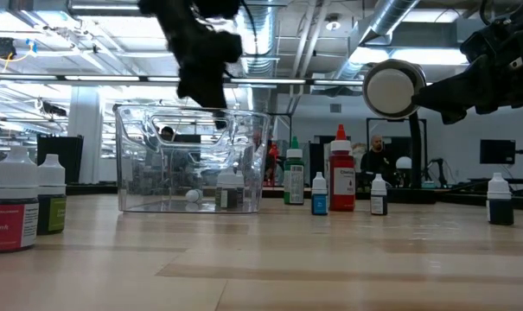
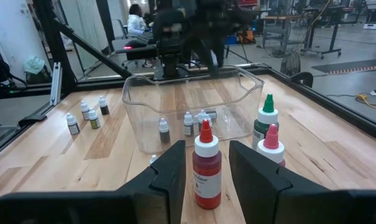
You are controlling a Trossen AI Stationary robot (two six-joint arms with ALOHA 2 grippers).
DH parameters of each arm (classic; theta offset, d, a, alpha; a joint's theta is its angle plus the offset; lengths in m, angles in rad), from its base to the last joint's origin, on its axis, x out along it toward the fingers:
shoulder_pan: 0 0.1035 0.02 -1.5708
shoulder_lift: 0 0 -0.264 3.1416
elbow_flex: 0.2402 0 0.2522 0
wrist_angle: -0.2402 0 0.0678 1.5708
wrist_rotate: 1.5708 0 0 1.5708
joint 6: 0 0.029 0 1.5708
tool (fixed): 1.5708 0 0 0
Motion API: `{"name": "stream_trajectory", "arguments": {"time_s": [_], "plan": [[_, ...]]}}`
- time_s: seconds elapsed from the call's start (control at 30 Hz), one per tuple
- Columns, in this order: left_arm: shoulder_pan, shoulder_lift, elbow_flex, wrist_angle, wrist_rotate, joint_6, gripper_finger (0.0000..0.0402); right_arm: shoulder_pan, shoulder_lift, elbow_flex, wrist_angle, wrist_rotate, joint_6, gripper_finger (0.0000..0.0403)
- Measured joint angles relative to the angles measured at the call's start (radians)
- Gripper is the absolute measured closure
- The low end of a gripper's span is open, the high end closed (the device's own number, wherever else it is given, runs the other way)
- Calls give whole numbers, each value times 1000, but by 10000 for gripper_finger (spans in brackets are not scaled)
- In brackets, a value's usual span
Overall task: Pick & Place food coloring
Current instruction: Put the small black food coloring bottle into the transparent bin
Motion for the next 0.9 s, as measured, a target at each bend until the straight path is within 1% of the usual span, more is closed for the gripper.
{"name": "stream_trajectory", "arguments": {"time_s": [0.1,0.23,0.4,0.7,0.9], "plan": [[8,78,37,-9,21,29,327,0,0,0,0,0,0,290],[9,163,75,-21,21,35,327,0,0,0,0,0,0,290],[8,235,89,-30,19,69,327,0,0,0,0,0,0,290],[8,288,91,-26,-54,112,327,0,0,0,0,0,0,290],[7,289,91,-27,-58,138,327,0,0,0,0,0,0,290]]}}
